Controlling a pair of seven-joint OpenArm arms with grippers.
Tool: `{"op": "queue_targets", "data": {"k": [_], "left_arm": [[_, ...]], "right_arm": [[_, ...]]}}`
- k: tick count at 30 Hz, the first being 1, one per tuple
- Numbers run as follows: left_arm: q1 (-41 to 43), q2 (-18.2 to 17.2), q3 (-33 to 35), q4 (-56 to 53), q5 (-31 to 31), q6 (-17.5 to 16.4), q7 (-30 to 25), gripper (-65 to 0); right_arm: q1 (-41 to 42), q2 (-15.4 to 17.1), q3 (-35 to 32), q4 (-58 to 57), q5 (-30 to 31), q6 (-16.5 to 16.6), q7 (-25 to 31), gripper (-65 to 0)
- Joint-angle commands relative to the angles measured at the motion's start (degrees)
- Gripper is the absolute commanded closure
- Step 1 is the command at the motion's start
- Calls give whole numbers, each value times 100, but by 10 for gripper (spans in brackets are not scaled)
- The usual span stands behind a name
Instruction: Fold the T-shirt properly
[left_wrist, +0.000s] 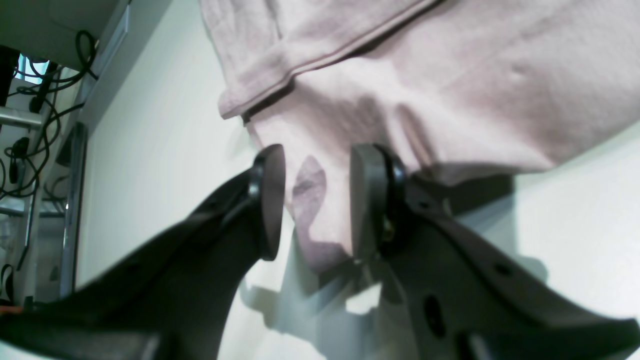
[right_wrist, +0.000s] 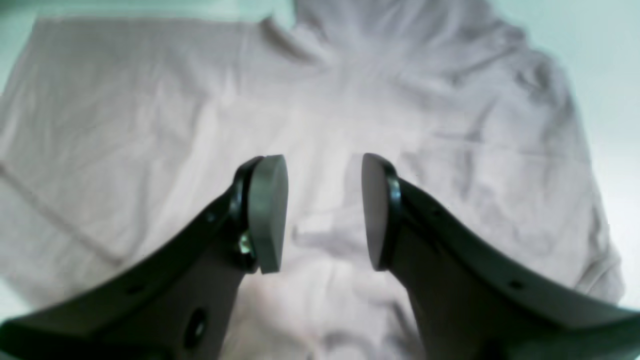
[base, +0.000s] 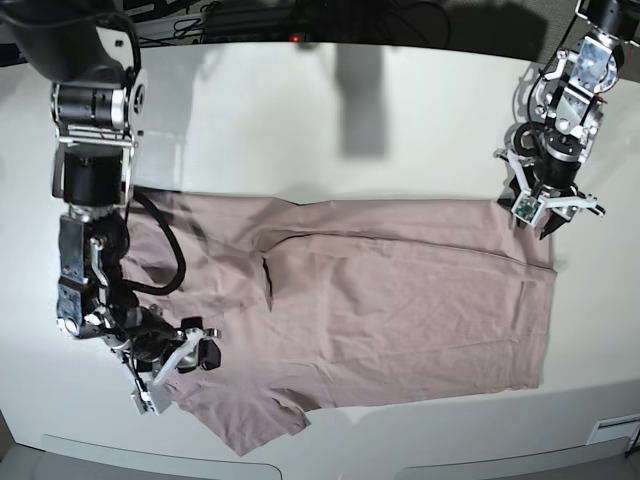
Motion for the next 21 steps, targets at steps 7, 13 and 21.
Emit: {"op": "queue_targets", "data": {"k": [7, 13, 21], "left_arm": [[-35, -68, -26, 52, 0, -26, 48, -215], [-33, -264, -26, 50, 492, -28, 243, -215], [-35, -839, -26, 50, 494, -26, 240, -215]], "right_arm": [[-769, 378, 157, 1010, 79, 41, -146, -255], [-1333, 474, 848, 1010, 85, 41, 188, -255], [-1397, 479, 1139, 1019, 402, 41, 98, -255]]}}
